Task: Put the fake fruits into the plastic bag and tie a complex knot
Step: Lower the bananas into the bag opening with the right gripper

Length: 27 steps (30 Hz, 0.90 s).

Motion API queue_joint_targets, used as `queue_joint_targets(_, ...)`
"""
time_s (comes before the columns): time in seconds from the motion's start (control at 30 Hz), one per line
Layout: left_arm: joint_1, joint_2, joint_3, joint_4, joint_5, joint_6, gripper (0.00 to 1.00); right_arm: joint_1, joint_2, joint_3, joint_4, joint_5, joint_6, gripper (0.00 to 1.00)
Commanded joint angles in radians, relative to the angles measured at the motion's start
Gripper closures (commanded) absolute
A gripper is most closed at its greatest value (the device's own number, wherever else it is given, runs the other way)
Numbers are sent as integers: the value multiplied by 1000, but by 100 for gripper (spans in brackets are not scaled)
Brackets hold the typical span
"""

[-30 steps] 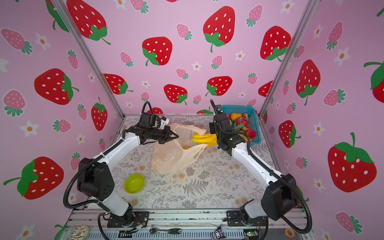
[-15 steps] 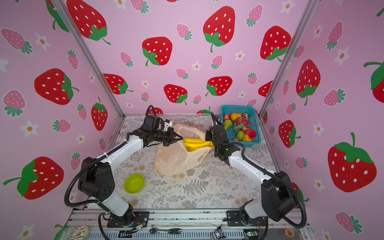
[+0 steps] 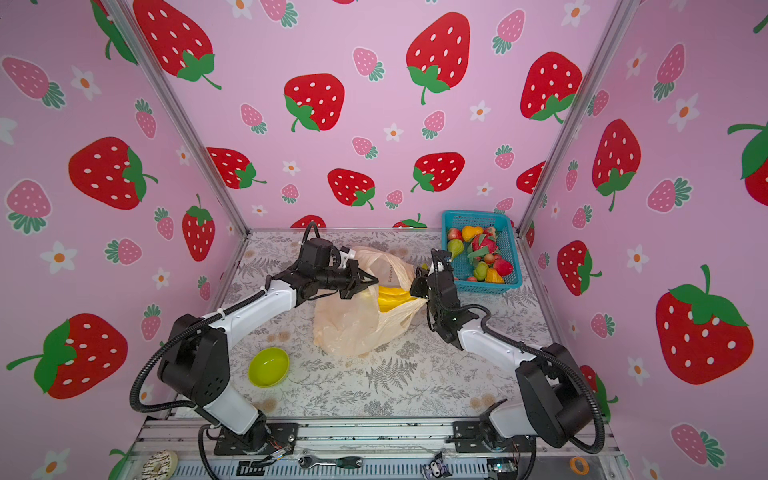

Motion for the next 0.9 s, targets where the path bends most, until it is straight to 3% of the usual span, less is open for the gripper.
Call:
queue_joint_targets(0.0, -14, 6, 33, 61, -3, -50, 100, 6, 6, 18, 75, 2, 76, 100)
queue_joint_targets(0.23, -21, 20, 84, 12, 10, -16, 100, 22, 93, 89, -15, 151, -150, 100)
queue_joint_targets(0.33, -26, 29, 107, 10, 16, -16, 100, 36, 117, 101, -13, 149, -172, 100)
queue_joint_targets(0.57, -47, 65, 129, 25, 35, -38, 100, 39, 158, 103, 63, -9, -37, 100)
queue_joint_targets(0.87, -74, 65, 79, 84, 20, -89, 100, 34, 239, 109, 143, 4, 182, 100)
